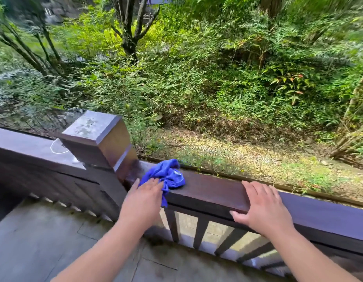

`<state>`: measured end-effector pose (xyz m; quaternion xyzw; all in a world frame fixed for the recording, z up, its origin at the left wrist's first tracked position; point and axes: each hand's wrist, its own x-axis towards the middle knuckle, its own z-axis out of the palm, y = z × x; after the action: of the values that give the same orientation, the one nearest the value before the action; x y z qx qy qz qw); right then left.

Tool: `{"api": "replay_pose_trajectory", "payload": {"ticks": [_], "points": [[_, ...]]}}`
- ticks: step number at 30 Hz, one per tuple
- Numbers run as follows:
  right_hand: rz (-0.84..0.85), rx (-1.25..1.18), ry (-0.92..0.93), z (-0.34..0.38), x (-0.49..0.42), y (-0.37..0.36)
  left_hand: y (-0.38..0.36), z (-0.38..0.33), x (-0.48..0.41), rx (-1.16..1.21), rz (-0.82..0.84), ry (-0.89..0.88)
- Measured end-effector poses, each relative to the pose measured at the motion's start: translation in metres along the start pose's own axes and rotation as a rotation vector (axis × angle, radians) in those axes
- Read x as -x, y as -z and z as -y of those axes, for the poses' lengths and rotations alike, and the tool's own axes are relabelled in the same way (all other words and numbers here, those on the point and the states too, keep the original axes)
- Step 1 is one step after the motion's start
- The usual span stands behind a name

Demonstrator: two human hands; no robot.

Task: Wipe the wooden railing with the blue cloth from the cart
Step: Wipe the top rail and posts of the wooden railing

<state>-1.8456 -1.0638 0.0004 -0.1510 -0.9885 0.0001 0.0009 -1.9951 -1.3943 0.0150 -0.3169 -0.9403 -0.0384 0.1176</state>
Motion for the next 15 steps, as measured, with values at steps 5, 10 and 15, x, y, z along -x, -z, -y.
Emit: {"api": "replay_pose_trajectory", "payload": {"ticks": [5,10,15], "points": [[0.016,0.011,-0.035,0.0,0.0,-0.001,0.001,0.054,-0.007,-0.143,0.085,0.048],[0.03,0.0,-0.032,0.0,-0.001,0.0,0.002,0.042,-0.015,-0.149,0.258,0.112],[0.019,-0.003,-0.028,0.0,0.0,0.001,-0.01,0.045,-0.013,-0.149,0.254,0.077]]}}
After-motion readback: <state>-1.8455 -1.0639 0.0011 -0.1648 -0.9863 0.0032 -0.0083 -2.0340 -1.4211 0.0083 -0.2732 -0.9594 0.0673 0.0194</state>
